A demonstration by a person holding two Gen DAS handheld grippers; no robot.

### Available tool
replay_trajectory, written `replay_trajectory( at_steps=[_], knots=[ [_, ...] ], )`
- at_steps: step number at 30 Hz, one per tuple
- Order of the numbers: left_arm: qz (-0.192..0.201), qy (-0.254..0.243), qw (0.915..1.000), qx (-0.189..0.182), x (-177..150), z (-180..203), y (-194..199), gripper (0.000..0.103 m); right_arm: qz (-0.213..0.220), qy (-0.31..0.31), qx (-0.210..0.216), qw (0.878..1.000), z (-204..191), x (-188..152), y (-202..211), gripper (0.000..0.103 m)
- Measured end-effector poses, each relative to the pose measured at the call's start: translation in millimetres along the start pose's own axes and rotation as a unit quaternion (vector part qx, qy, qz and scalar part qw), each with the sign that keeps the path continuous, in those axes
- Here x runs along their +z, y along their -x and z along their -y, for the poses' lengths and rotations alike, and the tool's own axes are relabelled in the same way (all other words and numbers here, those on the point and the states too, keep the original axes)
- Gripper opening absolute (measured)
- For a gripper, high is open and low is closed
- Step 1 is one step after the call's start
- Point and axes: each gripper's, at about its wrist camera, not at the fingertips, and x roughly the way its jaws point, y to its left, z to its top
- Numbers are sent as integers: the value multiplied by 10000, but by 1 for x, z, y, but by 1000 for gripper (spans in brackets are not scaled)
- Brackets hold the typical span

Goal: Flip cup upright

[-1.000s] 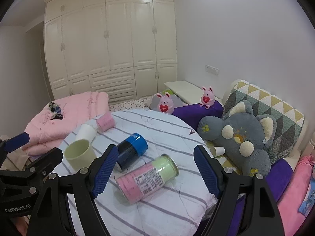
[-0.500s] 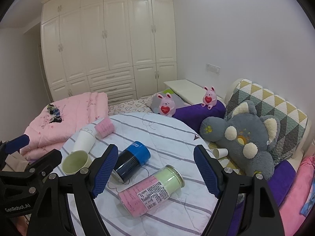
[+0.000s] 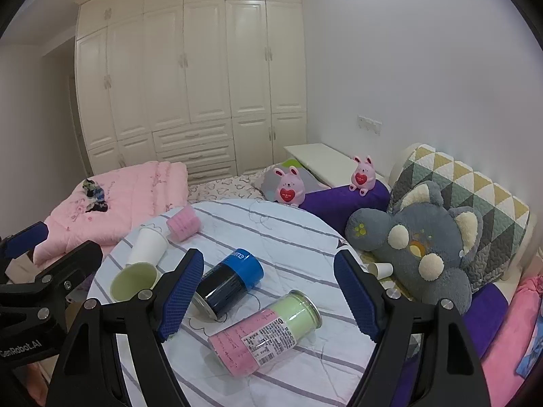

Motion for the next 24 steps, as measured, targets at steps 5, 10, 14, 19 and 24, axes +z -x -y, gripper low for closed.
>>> replay_trajectory(
  at_steps=[5, 10, 14, 19, 24],
  knots=[
    [42, -66, 9999, 86, 0, 0, 0, 103, 3, 12, 11, 10000, -1, 1, 0, 80],
    [-20, -39, 10000, -4, -1, 0, -4, 103, 5, 23, 5, 10000, -2, 0, 0, 80],
    [-34, -20, 10000, -43, -1, 0, -4, 103, -11, 27, -6, 10000, -2, -1, 0, 80],
    [-13, -11, 10000, -48, -2, 1, -5, 103, -29, 33, -11, 10000, -3, -2, 1, 80],
    [-1, -13, 10000, -57, -2, 1, -5, 103, -42, 37, -2, 10000, -3, -2, 0, 80]
  ],
)
